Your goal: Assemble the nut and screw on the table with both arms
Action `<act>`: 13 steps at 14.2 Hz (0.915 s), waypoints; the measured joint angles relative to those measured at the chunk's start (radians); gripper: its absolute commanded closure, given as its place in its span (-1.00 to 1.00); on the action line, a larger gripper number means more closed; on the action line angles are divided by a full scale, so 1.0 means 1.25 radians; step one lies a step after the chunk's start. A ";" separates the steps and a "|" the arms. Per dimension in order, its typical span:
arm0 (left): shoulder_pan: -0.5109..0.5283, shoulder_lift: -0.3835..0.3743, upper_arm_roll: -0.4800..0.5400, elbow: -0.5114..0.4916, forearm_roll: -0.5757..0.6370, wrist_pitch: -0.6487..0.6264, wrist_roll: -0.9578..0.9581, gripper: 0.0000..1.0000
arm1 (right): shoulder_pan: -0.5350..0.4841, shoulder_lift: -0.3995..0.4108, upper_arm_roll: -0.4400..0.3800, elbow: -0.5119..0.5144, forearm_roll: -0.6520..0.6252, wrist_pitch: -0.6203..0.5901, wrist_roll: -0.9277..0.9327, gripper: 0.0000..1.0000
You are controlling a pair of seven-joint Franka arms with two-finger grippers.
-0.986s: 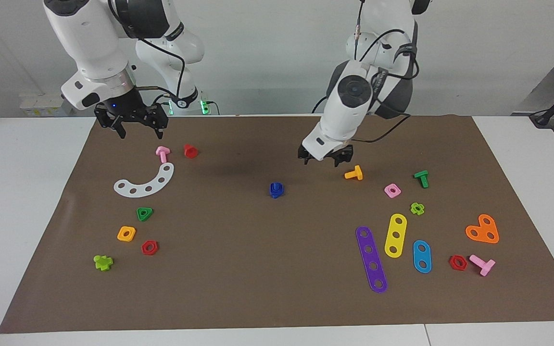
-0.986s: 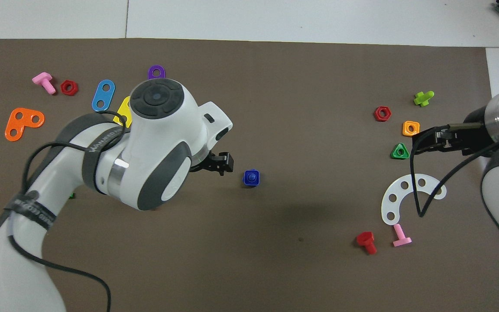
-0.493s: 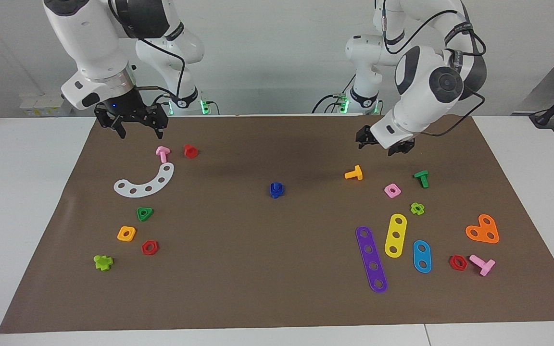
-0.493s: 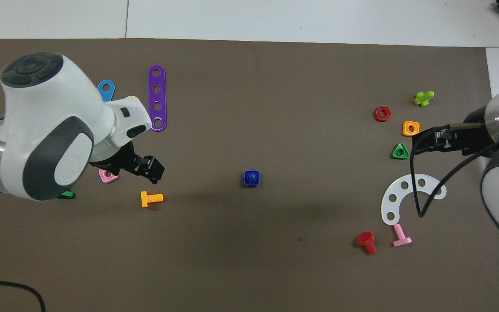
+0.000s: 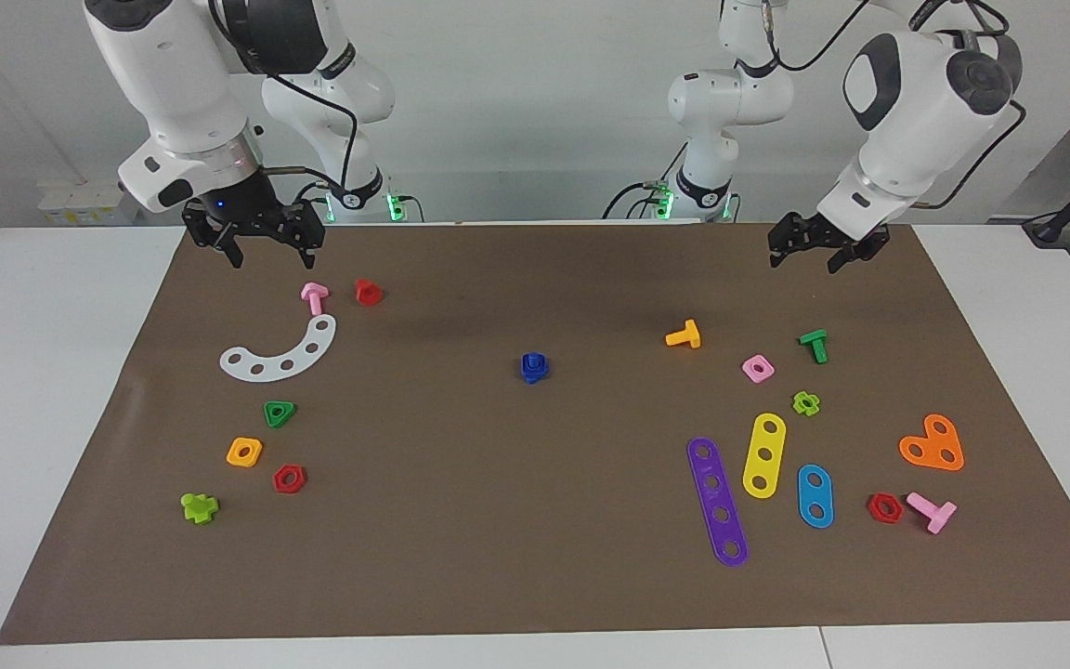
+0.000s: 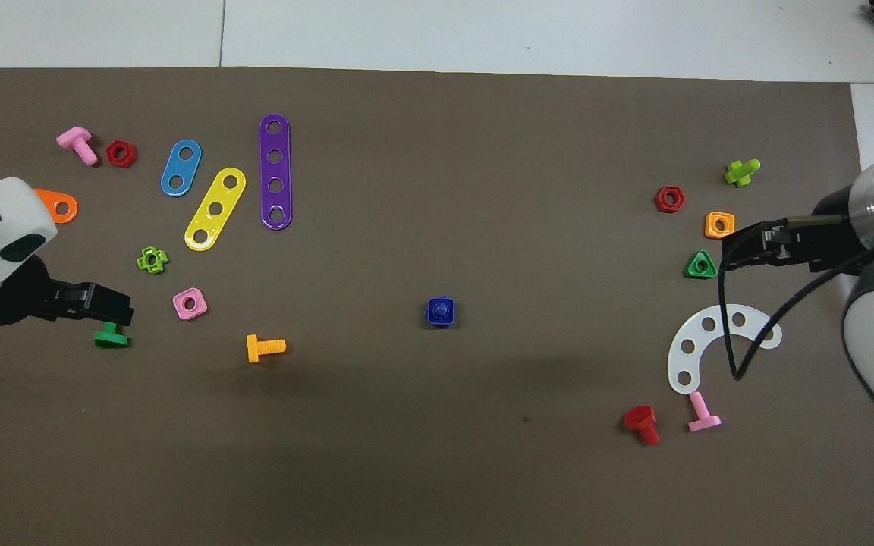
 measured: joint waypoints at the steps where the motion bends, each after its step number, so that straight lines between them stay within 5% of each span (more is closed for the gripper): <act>1: 0.002 -0.009 0.000 0.007 0.007 0.000 -0.025 -1.00 | 0.000 0.000 0.000 0.000 0.000 0.000 0.000 -1.00; 13: -0.001 -0.007 -0.017 0.070 0.021 0.060 -0.086 -1.00 | 0.000 0.000 0.000 0.000 0.000 0.000 0.000 -1.00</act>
